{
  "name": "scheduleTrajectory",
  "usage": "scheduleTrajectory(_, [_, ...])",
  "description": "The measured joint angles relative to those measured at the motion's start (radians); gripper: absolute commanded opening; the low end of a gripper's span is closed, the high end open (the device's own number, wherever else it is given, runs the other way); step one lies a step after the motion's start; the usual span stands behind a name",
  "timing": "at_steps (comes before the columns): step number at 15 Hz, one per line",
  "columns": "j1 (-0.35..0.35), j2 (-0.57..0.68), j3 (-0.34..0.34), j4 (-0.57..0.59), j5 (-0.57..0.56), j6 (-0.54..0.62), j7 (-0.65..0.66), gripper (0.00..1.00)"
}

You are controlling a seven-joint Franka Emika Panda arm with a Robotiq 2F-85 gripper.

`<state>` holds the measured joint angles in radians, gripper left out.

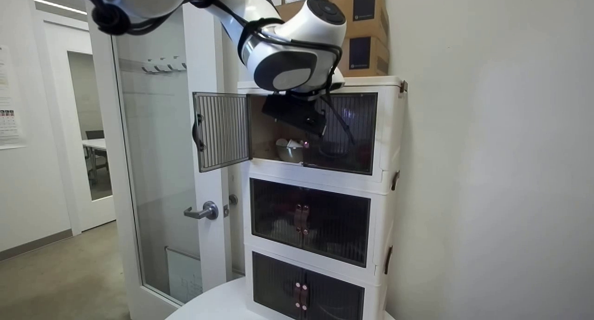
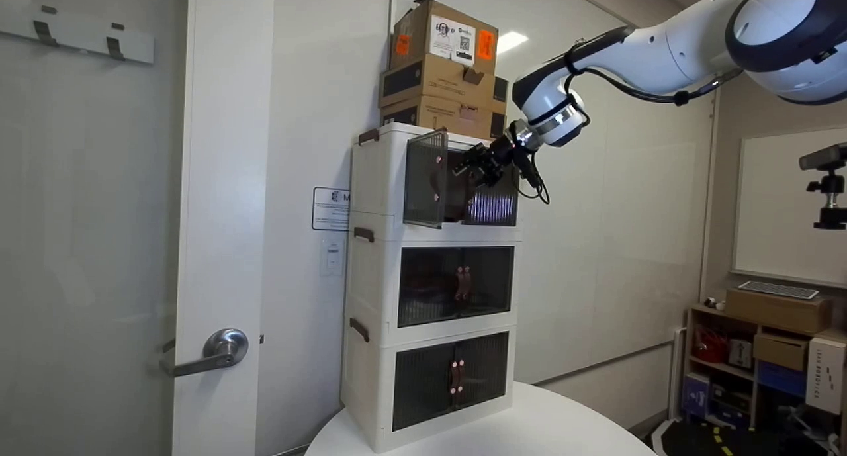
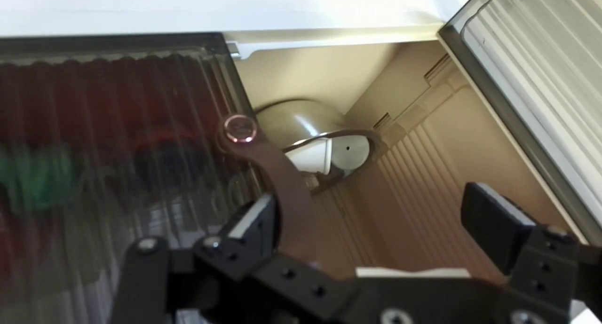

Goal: Open the top drawer

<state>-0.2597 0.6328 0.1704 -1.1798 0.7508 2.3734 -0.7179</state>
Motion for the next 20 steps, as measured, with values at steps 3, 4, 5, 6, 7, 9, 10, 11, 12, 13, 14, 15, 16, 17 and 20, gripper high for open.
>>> scheduleTrajectory(3, [-0.016, 0.004, 0.014, 0.003, 0.042, -0.016, 0.0, 1.0])
scheduleTrajectory(4, [-0.022, 0.004, 0.017, 0.005, 0.054, -0.027, 0.0, 1.0])
scheduleTrajectory(5, [-0.025, 0.004, 0.018, 0.007, 0.063, -0.037, 0.0, 1.0])
scheduleTrajectory(6, [-0.026, 0.004, 0.019, 0.007, 0.071, -0.051, -0.002, 1.0])
scheduleTrajectory(7, [-0.027, 0.003, 0.02, 0.007, 0.079, -0.065, -0.007, 1.0])
scheduleTrajectory(9, [-0.03, 0.003, 0.02, 0.007, 0.096, -0.086, -0.028, 1.0])
scheduleTrajectory(10, [-0.032, 0.002, 0.021, 0.008, 0.104, -0.099, -0.045, 1.0])
scheduleTrajectory(11, [-0.034, 0.0, 0.021, 0.007, 0.106, -0.109, -0.062, 1.0])
scheduleTrajectory(12, [-0.035, -0.003, 0.02, 0.006, 0.106, -0.117, -0.078, 1.0])
scheduleTrajectory(13, [-0.035, -0.007, 0.019, 0.002, 0.105, -0.122, -0.094, 1.0])
scheduleTrajectory(14, [-0.035, -0.011, 0.019, -0.003, 0.104, -0.128, -0.108, 1.0])
scheduleTrajectory(15, [-0.035, -0.019, 0.016, -0.013, 0.101, -0.141, -0.118, 1.0])
scheduleTrajectory(16, [-0.035, -0.031, 0.013, -0.028, 0.101, -0.153, -0.13, 1.0])
scheduleTrajectory(17, [-0.036, -0.044, 0.008, -0.044, 0.1, -0.168, -0.142, 1.0])
scheduleTrajectory(20, [-0.039, -0.089, -0.007, -0.095, 0.1, -0.226, -0.175, 1.0])
